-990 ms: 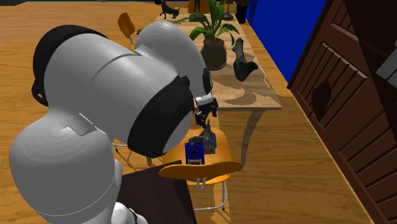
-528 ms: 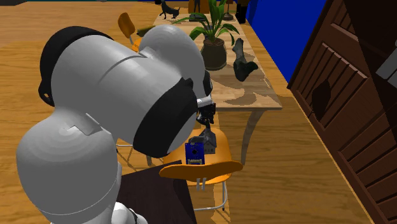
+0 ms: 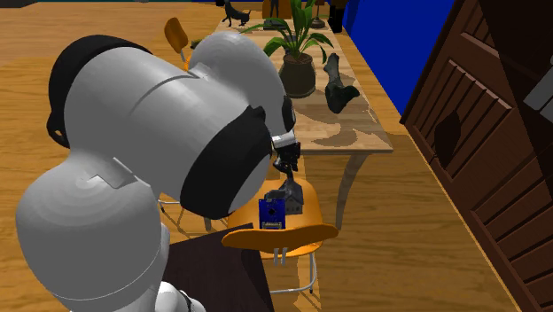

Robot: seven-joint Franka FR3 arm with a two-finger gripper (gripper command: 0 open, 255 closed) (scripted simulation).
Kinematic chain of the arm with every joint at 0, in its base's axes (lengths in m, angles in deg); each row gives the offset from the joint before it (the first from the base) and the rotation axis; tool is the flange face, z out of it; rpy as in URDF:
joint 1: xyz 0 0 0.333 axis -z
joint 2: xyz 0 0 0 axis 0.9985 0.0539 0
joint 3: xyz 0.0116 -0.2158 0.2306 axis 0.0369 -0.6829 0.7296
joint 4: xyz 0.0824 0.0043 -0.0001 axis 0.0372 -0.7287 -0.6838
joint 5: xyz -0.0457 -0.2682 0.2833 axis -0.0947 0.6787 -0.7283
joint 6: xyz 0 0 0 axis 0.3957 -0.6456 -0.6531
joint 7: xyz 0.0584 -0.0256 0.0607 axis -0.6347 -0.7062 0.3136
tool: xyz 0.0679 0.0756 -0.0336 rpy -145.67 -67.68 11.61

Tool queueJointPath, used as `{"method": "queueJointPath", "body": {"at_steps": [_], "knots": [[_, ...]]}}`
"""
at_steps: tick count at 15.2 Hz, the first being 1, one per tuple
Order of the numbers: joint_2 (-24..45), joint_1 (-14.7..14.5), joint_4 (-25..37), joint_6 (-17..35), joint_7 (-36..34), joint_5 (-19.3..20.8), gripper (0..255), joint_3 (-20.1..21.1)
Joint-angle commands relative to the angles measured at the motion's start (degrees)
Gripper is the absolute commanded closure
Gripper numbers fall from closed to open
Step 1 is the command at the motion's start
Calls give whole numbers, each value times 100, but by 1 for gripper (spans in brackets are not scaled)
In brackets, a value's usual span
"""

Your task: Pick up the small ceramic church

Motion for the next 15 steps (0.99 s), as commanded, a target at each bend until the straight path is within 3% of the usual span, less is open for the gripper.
{"method": "queueJointPath", "body": {"at_steps": [1,13,15], "knots": [[-134,116,5,-42,132,-168,255,126],[-1120,939,155,-363,1109,-1429,255,972],[-1136,947,157,-367,1124,-1448,255,979]]}}
